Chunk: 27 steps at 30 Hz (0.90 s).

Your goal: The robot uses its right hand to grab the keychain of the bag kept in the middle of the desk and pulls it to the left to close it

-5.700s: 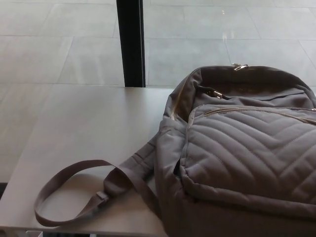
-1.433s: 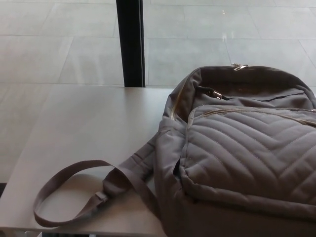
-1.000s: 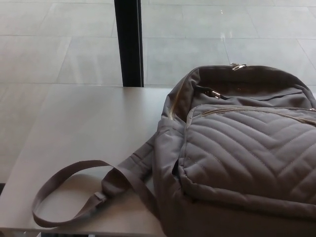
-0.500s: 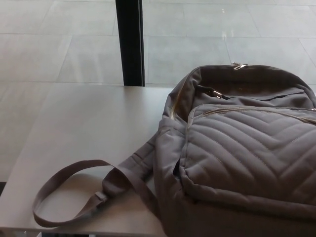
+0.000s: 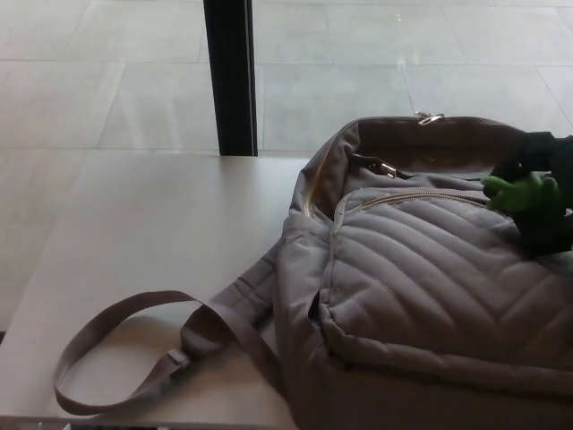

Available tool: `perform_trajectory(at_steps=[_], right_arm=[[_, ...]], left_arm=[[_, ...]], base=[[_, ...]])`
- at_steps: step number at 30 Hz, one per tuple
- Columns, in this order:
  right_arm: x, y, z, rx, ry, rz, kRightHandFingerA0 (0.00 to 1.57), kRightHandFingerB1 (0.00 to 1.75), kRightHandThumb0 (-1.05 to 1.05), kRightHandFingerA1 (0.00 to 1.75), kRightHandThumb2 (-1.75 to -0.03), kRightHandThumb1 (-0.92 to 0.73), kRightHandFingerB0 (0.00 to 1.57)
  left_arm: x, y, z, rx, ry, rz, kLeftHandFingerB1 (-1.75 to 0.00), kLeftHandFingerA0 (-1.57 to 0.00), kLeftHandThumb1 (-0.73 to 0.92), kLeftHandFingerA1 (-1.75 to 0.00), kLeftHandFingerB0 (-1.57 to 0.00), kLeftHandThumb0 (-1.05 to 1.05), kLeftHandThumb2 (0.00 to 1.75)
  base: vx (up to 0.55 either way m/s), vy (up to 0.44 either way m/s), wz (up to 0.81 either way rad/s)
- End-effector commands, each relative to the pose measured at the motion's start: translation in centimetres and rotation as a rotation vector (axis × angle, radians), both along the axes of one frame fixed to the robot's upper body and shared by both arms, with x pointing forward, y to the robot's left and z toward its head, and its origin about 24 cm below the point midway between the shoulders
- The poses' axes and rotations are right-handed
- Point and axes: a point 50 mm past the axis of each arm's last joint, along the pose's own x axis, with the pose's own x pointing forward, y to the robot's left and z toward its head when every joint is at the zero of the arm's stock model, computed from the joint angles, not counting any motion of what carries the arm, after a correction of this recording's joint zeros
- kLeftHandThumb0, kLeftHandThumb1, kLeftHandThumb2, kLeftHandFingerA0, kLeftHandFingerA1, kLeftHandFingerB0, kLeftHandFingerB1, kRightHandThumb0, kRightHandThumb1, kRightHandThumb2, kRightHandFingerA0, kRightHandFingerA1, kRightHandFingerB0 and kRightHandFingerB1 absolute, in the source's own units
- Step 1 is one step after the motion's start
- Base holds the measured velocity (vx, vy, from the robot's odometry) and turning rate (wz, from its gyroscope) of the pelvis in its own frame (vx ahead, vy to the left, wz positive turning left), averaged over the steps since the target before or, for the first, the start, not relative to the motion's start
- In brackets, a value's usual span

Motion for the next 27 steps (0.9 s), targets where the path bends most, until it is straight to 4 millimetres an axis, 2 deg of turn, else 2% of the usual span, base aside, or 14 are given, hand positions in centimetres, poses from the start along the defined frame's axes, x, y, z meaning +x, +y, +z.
perform_trajectory(at_steps=[1,9,10,11,12,13,15,16,19,20,21,24,25,27], right_arm=[[1.9,3.6,-0.4,-0.009,0.08,-0.073,0.8,1.53,-0.14,1.75,-0.99,-0.6,0.67],[3.8,7.9,0.8,0.049,0.061,-0.05,0.77,1.38,-0.17,1.74,-0.95,-0.65,0.63],[4.1,8.9,1.1,0.043,0.061,-0.049,0.92,1.27,-0.17,1.69,-0.92,-0.61,0.72],[4.2,9.7,1.3,0.042,0.062,-0.044,0.81,1.14,-0.2,1.67,-0.94,-0.62,0.68],[4.3,10.3,1.4,0.042,0.058,-0.035,0.82,1.37,-0.24,1.71,-0.85,-0.68,0.64],[4.3,10.9,1.5,0.05,0.06,-0.026,0.83,1.25,-0.23,1.7,-0.85,-0.68,0.66],[4.1,12.1,1.5,0.067,0.052,0.003,0.88,1.37,-0.3,1.68,-0.77,-0.79,0.72],[3.9,13.0,1.6,0.075,0.045,0.023,0.83,1.12,-0.39,1.56,-0.76,-0.89,0.72],[3.2,15.5,1.8,0.035,0.022,0.08,0.83,1.38,-0.25,1.67,-0.75,-0.71,0.68],[3.1,16.4,1.8,0.046,0.047,0.101,0.77,1.04,-0.26,1.56,-0.7,-0.73,0.69],[2.8,18.0,1.8,0.059,0.053,0.148,0.88,0.94,-0.2,1.33,-0.76,-0.68,0.78],[2.4,19.5,1.9,0.082,0.062,0.177,0.88,0.92,-0.19,1.34,-0.81,-0.64,0.8],[1.3,23.0,1.9,0.095,0.075,0.245,0.94,1.25,-0.19,1.61,-0.92,-0.56,0.83],[0.6,24.6,1.8,0.12,0.105,0.265,0.91,1.17,-0.21,1.64,-0.89,-0.6,0.79]], left_arm=[[-0.1,0.4,0.3,0.035,0.007,-0.033,-0.44,-0.65,0.77,-0.53,-0.53,-0.66,0.63],[0.3,0.2,0.3,0.057,0.018,-0.054,-0.43,-0.65,0.77,-0.5,-0.54,-0.64,0.64],[0.4,0.2,0.3,0.045,0.008,-0.058,-0.44,-0.63,0.78,-0.52,-0.52,-0.64,0.64],[0.4,0.2,0.4,0.052,0.012,-0.064,-0.43,-0.64,0.78,-0.52,-0.53,-0.64,0.64],[0.4,0.2,0.2,0.044,0.014,-0.052,-0.44,-0.66,0.78,-0.53,-0.54,-0.64,0.64],[0.5,0.1,0.2,0.049,0.017,-0.049,-0.44,-0.67,0.78,-0.53,-0.55,-0.64,0.63],[0.6,0.0,0.1,0.05,0.015,-0.051,-0.45,-0.69,0.78,-0.54,-0.56,-0.64,0.63],[0.6,0.0,0.1,0.047,0.01,-0.047,-0.46,-0.68,0.77,-0.55,-0.57,-0.65,0.63],[0.8,-0.1,0.0,0.05,0.016,-0.04,-0.45,-0.7,0.75,-0.54,-0.58,-0.68,0.63],[0.9,-0.2,0.0,0.044,0.014,-0.052,-0.44,-0.67,0.76,-0.53,-0.56,-0.67,0.63],[0.9,-0.3,0.0,0.025,0.007,-0.072,-0.44,-0.61,0.79,-0.52,-0.5,-0.65,0.64],[1.0,-0.5,-0.1,0.004,0.004,-0.08,-0.44,-0.6,0.78,-0.5,-0.48,-0.63,0.64],[1.4,-0.9,-0.3,0.017,0.005,-0.078,-0.44,-0.64,0.78,-0.51,-0.53,-0.62,0.63],[1.4,-1.1,-0.5,0.01,0.003,-0.078,-0.44,-0.64,0.78,-0.51,-0.53,-0.62,0.64]], base=[[0.0,0.0,0.0],[0.0,0.0,0.0],[0.0,0.0,0.0],[0.0,0.0,0.0],[0.0,0.0,0.0],[0.0,0.0,0.0],[0.0,0.0,0.0],[0.0,0.0,0.0],[0.0,0.0,0.0],[0.0,0.0,0.0],[0.0,0.0,0.0],[0.0,0.0,0.0],[0.0,0.0,0.0],[0.0,0.0,0.0]])
